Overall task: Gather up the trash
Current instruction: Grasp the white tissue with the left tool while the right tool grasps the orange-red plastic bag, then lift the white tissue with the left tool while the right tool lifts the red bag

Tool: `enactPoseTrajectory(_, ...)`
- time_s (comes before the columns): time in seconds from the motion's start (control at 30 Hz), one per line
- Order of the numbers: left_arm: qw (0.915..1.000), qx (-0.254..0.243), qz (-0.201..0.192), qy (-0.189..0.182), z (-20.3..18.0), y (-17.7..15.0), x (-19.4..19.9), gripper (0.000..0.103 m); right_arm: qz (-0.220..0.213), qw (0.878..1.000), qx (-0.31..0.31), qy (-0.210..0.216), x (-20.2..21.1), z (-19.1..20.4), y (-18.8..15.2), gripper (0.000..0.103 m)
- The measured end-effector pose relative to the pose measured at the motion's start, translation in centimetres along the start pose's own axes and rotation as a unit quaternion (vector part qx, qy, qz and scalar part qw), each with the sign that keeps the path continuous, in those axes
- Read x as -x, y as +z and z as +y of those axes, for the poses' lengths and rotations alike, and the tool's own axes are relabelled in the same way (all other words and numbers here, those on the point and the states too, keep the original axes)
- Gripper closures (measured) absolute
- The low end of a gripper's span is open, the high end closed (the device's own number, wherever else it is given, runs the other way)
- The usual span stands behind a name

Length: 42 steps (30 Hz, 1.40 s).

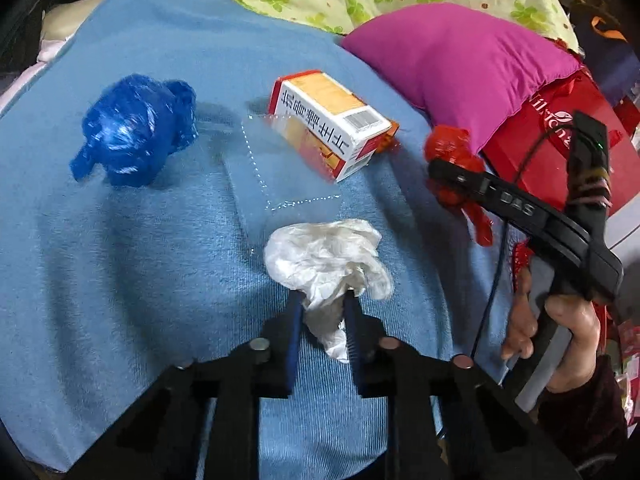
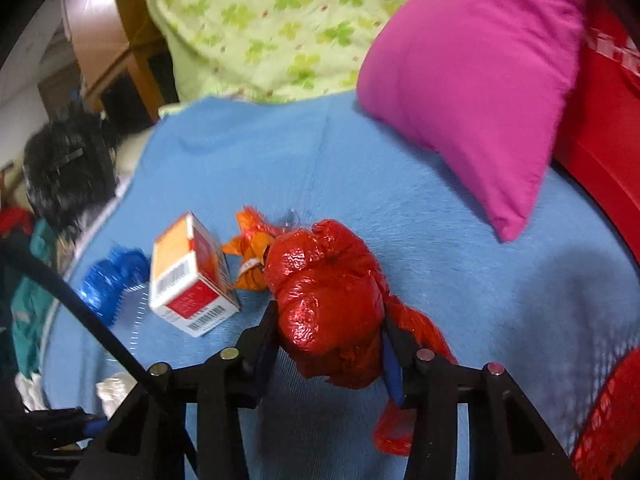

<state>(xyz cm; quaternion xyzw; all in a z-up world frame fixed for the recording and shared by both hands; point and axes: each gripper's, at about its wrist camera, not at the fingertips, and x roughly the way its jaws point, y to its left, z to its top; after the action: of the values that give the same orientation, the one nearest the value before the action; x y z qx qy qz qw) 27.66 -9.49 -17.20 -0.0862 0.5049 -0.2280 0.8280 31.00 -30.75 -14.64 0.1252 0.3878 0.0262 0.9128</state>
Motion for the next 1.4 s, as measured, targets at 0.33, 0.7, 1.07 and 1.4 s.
enactPoseTrajectory(0.33,0.9974,-0.021,-0.055,0.041,-0.2,-2.2,6.2,0.087,-0.042,0.998,0.008,0.042,8.4,3.6,-3.5,0.056)
enactPoseTrajectory(0.7,0.9761,-0.068,-0.157,0.134,-2.3,-1.5,14.5,0.087,-0.099,0.991,0.043,0.075,16.6,8.6,-5.6,0.056)
enactPoseTrajectory(1.07,0.9581,-0.106,-0.210,0.164,-5.7,-2.7,18.3,0.087,-0.144,0.984,0.064,0.079,22.0,9.8,-7.0,0.055)
enactPoseTrajectory(1.4,0.9508,-0.124,-0.219,0.181,-7.5,-2.7,18.7,0.087,-0.164,0.982,0.065,0.072,24.0,8.7,-7.8,0.056)
